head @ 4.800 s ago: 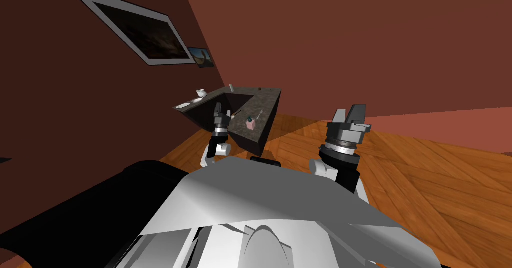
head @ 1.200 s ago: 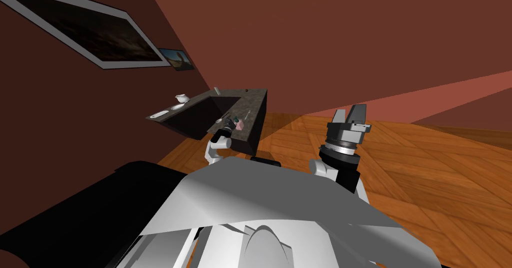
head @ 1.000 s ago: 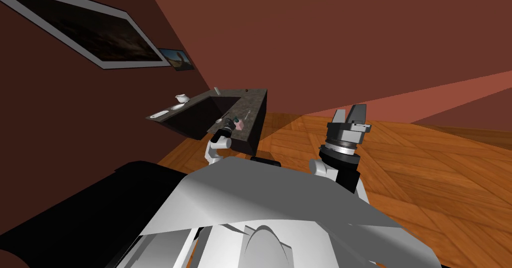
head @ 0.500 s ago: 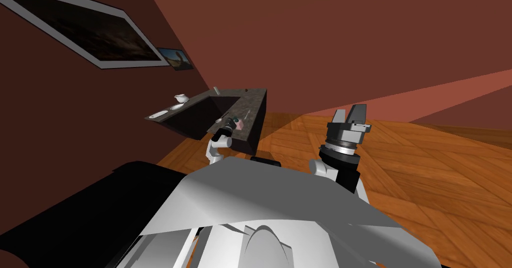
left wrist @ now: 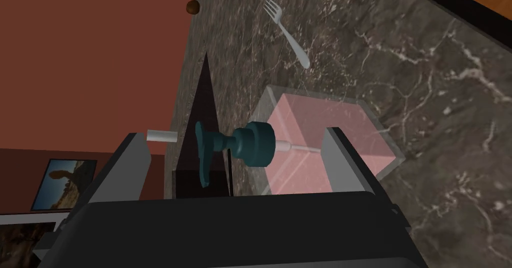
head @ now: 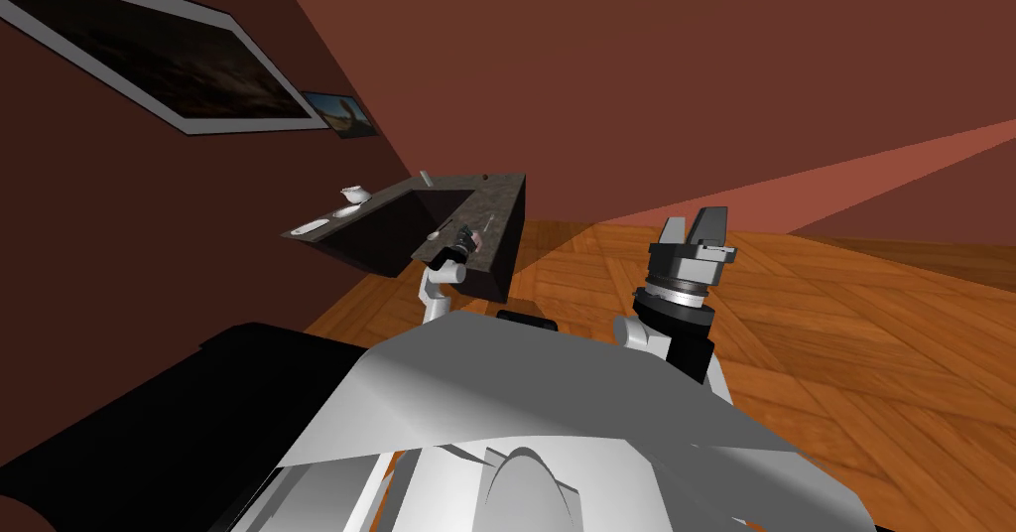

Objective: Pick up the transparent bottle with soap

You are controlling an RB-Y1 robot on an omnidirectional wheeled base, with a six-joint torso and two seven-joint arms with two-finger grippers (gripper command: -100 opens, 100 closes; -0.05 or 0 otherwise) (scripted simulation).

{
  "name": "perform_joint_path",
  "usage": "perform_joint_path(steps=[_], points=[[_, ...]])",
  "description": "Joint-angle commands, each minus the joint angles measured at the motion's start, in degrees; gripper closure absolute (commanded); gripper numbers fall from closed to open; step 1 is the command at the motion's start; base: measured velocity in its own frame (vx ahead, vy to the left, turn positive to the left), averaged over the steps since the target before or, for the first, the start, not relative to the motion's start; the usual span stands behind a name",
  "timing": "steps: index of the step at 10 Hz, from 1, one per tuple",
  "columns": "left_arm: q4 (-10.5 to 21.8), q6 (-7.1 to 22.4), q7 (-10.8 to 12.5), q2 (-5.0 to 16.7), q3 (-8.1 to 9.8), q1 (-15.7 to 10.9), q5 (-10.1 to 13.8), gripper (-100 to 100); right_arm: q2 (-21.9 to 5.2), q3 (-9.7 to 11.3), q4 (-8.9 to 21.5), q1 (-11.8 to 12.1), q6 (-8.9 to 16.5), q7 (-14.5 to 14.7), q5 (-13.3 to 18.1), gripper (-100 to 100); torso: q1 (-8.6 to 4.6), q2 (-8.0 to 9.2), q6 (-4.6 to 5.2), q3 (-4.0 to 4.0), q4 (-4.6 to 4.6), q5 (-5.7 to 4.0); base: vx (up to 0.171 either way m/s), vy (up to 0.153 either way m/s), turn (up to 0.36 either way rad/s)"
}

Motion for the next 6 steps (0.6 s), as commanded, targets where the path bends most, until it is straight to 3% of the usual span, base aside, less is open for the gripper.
perform_joint_path(steps=[1,4,5,6], points=[[2.86,1.11,0.03,0.55,-0.28,-2.83,1.27,-100,0.00,0.00,0.00,0.00,0.00,0.00,0.00,0,0.00,0.00,0.00,0.00,0.00,0.00,-0.137,-0.034,-0.072],[8.38,4.28,-0.06,1.00,-1.04,-8.78,3.12,-100,0.00,0.00,0.00,0.00,0.00,0.00,0.00,0,0.06,0.08,-0.01,0.05,0.02,0.01,-0.144,-0.019,-0.072],[8.38,4.28,-0.06,1.00,-1.04,-9.27,3.12,-100,0.00,0.00,0.00,0.00,0.00,0.00,0.00,0,0.07,0.09,-0.02,0.06,0.02,0.01,-0.095,-0.006,-0.025],[10.44,5.44,-0.16,1.18,-1.32,-11.50,3.77,-100,0.00,0.00,0.00,0.01,0.00,0.00,0.00,0,0.12,-0.04,-0.03,-0.01,0.00,0.02,-0.082,-0.012,-0.050]])
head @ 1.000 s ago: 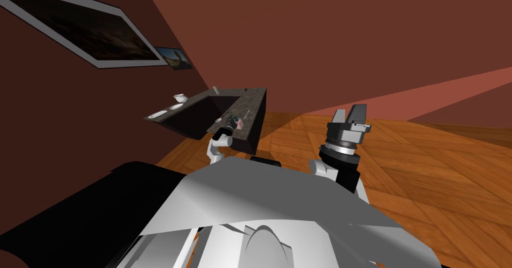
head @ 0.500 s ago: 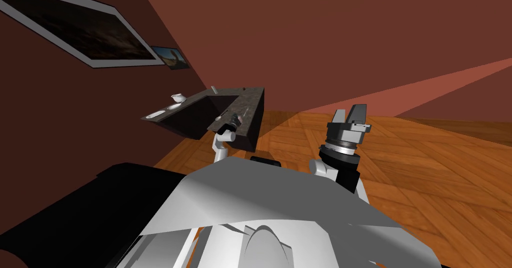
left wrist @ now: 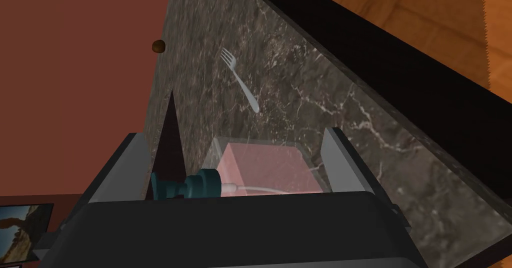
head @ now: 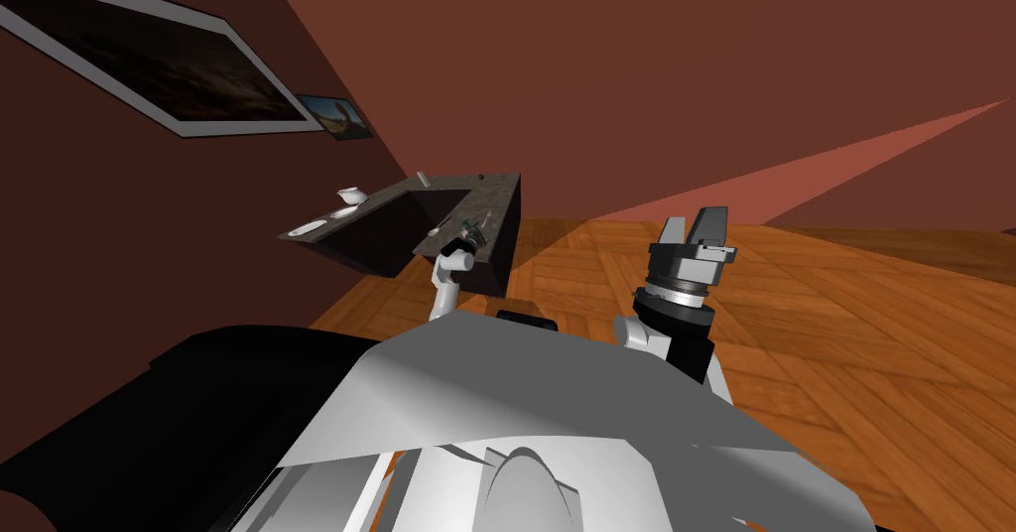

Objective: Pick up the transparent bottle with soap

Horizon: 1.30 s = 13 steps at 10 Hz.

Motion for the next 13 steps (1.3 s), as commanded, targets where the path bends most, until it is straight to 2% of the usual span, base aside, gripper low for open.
perform_joint_path(steps=[1,2,4,5,6,7,8,9,11,12,13], points=[[2.86,2.19,-0.16,0.30,-0.37,-2.86,0.93,-100,0.00,0.00,0.00,0.00,0.00,0.00,0.00,0,0.00,0.00,0.00,0.00,0.00,0.00,-0.114,-0.027,-0.088],[2.96,2.19,-0.16,0.30,-0.37,-3.83,0.93,-100,0.00,0.00,0.00,0.00,0.00,0.00,0.00,0,-0.05,0.06,0.00,0.03,0.01,-0.01,-0.092,-0.003,-0.030],[7.50,4.72,-0.73,0.94,-0.97,-7.90,2.23,-100,0.00,0.00,0.00,0.00,0.00,0.00,0.00,0,0.08,-0.01,0.00,-0.01,0.00,0.01,-0.103,0.011,-0.076],[7.88,4.72,-0.73,0.94,-0.97,-9.04,2.23,-100,0.00,0.00,0.00,0.00,0.00,0.00,0.00,0,0.08,0.06,-0.01,0.03,0.01,0.02,-0.101,-0.001,-0.035],[9.99,6.05,-1.17,1.37,-1.28,-11.14,2.86,-100,0.00,0.00,0.00,0.00,0.00,0.00,0.00,0,0.06,0.04,-0.02,0.03,0.01,0.01,-0.089,0.001,-0.063],[10.61,6.05,-1.17,1.37,-1.28,-11.77,2.86,-100,0.00,0.00,0.00,0.00,0.00,0.00,0.00,0,0.06,0.00,-0.01,0.00,0.00,0.01,-0.073,0.005,-0.036],[12.59,7.42,-1.71,1.88,-1.59,-14.14,3.48,-100,0.00,0.00,0.00,0.01,0.00,0.00,0.00,0,0.08,-0.05,-0.03,-0.02,-0.01,0.01,-0.072,0.010,-0.059],[13.51,7.42,-1.71,1.88,-1.59,-14.58,3.48,-100,0.00,0.00,0.00,0.00,0.00,0.00,0.00,0,0.10,-0.07,-0.02,-0.04,-0.01,0.02,-0.055,0.012,-0.033],[17.86,10.23,-3.14,3.15,-2.21,-18.77,4.63,-100,0.00,0.00,0.00,0.00,0.00,0.00,0.00,0,0.15,-0.10,-0.02,-0.06,-0.02,0.03,-0.088,0.033,-0.086],[19.80,10.23,-3.14,3.15,-2.21,-20.40,4.63,-100,-0.01,-0.01,0.00,0.00,0.00,0.00,0.00,0,0.22,-0.01,-0.02,-0.01,-0.01,0.04,-0.079,0.028,-0.037],[22.24,11.66,-4.03,3.92,-2.52,-22.55,5.15,-100,-0.01,-0.01,0.00,0.01,0.00,0.00,0.00,0,0.18,-0.05,-0.04,-0.02,-0.01,0.04,-0.069,0.020,-0.060]])
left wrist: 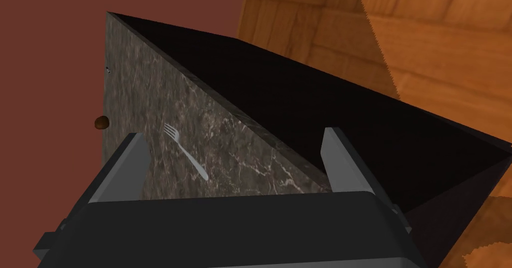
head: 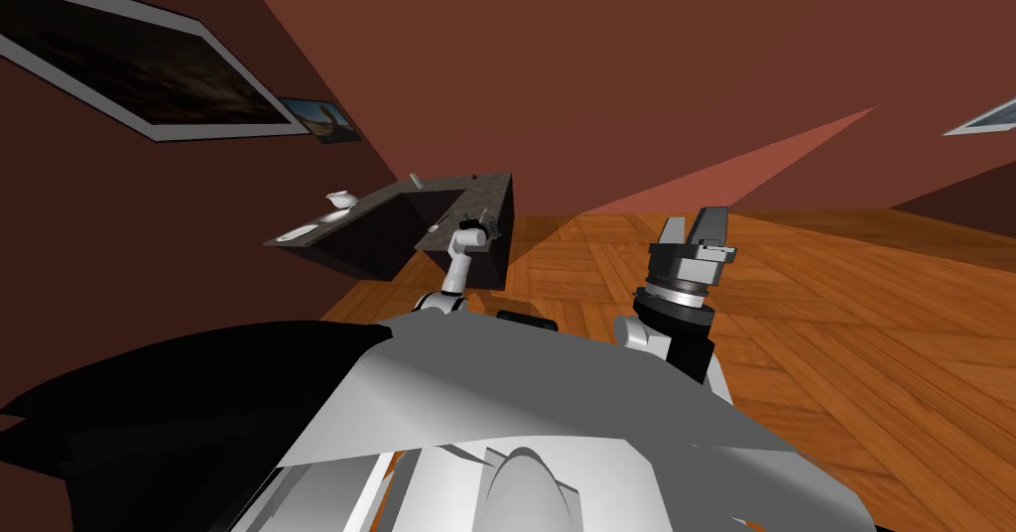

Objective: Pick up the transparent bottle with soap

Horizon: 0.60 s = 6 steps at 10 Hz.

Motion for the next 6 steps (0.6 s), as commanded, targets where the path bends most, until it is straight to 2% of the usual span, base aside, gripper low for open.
perform_joint_path(steps=[1,4,5,6], points=[[2.07,1.05,-0.42,0.27,-0.20,-1.96,0.14,-100,0.00,0.00,0.00,0.00,0.00,0.00,0.00,0,0.00,0.00,0.00,0.00,0.00,0.00,-0.053,0.022,-0.034],[7.74,3.94,-2.53,2.04,-0.80,-7.28,1.09,-100,0.00,0.00,0.00,0.01,0.00,0.00,0.00,0,0.03,-0.11,-0.02,-0.06,-0.03,0.01,-0.044,0.037,-0.053],[9.14,3.94,-2.53,2.04,-0.80,-8.02,1.09,-100,0.00,0.00,0.00,0.00,0.00,0.00,0.00,0,0.12,-0.12,-0.01,-0.07,-0.03,0.02,-0.035,0.051,-0.043],[10.97,5.38,-3.74,3.03,-1.09,-10.20,1.50,-100,0.00,0.00,0.00,0.01,0.00,0.00,0.00,0,0.12,-0.14,-0.03,-0.08,-0.03,0.03,-0.037,0.047,-0.064]])
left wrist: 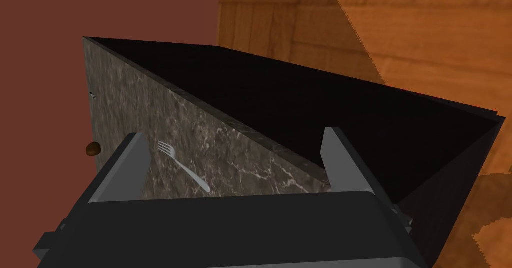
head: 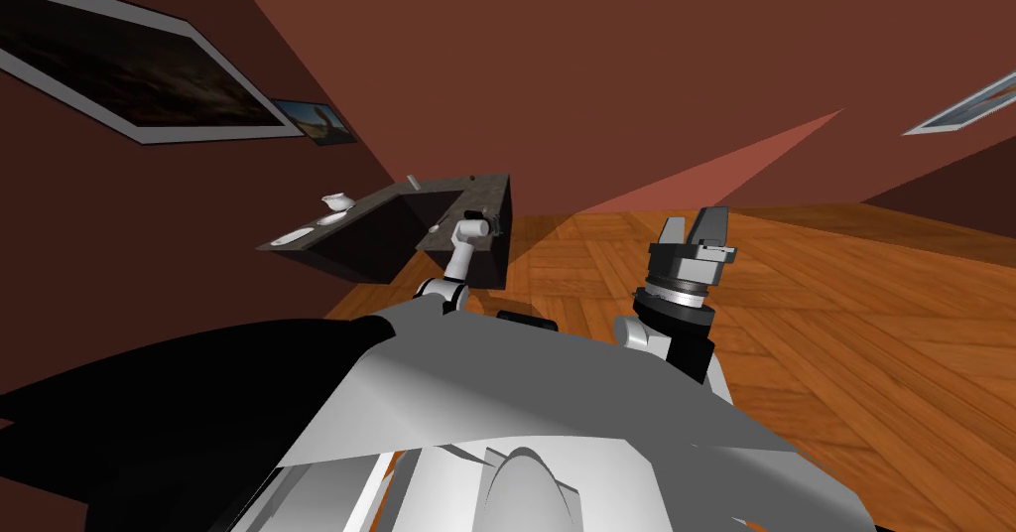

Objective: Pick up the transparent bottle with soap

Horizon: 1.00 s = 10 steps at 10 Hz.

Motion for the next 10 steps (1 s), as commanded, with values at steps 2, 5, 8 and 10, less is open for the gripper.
perform_joint_path(steps=[2,5,8,10], points=[[4.60,2.23,-2.11,1.65,-0.38,-4.19,0.73,-100,0.00,0.00,0.00,0.00,0.00,0.00,0.00,0,-0.01,-0.02,-0.02,-0.01,-0.01,0.00,-0.032,0.049,-0.042],[8.88,3.64,-3.49,2.76,-0.66,-7.62,1.06,-100,0.00,0.00,0.00,0.01,0.00,0.00,0.00,0,-0.07,-0.06,-0.02,-0.03,-0.02,0.00,-0.024,0.039,-0.033],[14.01,5.02,-4.93,3.88,-0.92,-11.03,1.36,-100,0.00,0.00,0.00,0.00,0.00,0.00,0.00,0,0.06,-0.05,-0.01,-0.03,-0.01,0.01,-0.023,0.060,-0.046],[16.34,6.35,-6.40,5.01,-1.17,-13.50,1.63,-100,0.00,0.00,0.00,0.01,0.00,0.00,0.00,0,-0.04,-0.11,-0.03,-0.06,-0.03,0.01,-0.007,0.033,-0.023]])
